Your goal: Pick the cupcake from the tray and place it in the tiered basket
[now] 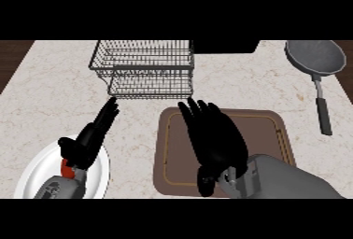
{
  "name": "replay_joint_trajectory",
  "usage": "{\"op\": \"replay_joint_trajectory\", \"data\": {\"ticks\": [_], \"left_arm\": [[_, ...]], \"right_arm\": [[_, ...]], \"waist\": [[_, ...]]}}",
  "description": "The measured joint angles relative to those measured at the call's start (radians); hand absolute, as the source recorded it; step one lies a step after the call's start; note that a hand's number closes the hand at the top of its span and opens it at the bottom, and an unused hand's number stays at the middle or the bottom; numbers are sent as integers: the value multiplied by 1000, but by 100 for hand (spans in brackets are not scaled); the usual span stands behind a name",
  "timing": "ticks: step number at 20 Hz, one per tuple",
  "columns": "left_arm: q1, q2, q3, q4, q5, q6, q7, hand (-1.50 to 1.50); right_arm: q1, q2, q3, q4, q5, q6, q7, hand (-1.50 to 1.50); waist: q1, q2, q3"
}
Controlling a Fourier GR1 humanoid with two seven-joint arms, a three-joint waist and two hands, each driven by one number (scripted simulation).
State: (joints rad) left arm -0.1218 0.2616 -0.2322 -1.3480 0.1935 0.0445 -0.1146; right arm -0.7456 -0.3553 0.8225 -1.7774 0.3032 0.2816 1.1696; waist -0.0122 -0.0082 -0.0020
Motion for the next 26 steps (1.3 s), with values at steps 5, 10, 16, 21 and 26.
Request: {"op": "replay_joint_trajectory", "data": {"ticks": [5, 10, 16, 21, 26], "left_arm": [[-7, -8, 3, 12, -2, -8, -2, 0], [-8, -18, 7, 21, -16, -10, -11, 0], [16, -22, 11, 2, -27, -16, -11, 0], [6, -30, 22, 13, -33, -30, -19, 0], [30, -37, 23, -26, -48, -30, 1, 0]], "right_arm": [[36, 5, 20, 74, 41, 4, -1, -150], [109, 40, 26, 112, 99, -7, -21, -150], [183, 40, 0, 136, 174, -11, -54, -150], [254, 31, -30, 160, 227, -14, -83, -150], [303, 77, -48, 188, 284, -8, -99, -150]], "waist": [[3, 3, 0], [7, 5, 1], [9, 6, 1], [9, 7, 2], [13, 7, 2]]}}
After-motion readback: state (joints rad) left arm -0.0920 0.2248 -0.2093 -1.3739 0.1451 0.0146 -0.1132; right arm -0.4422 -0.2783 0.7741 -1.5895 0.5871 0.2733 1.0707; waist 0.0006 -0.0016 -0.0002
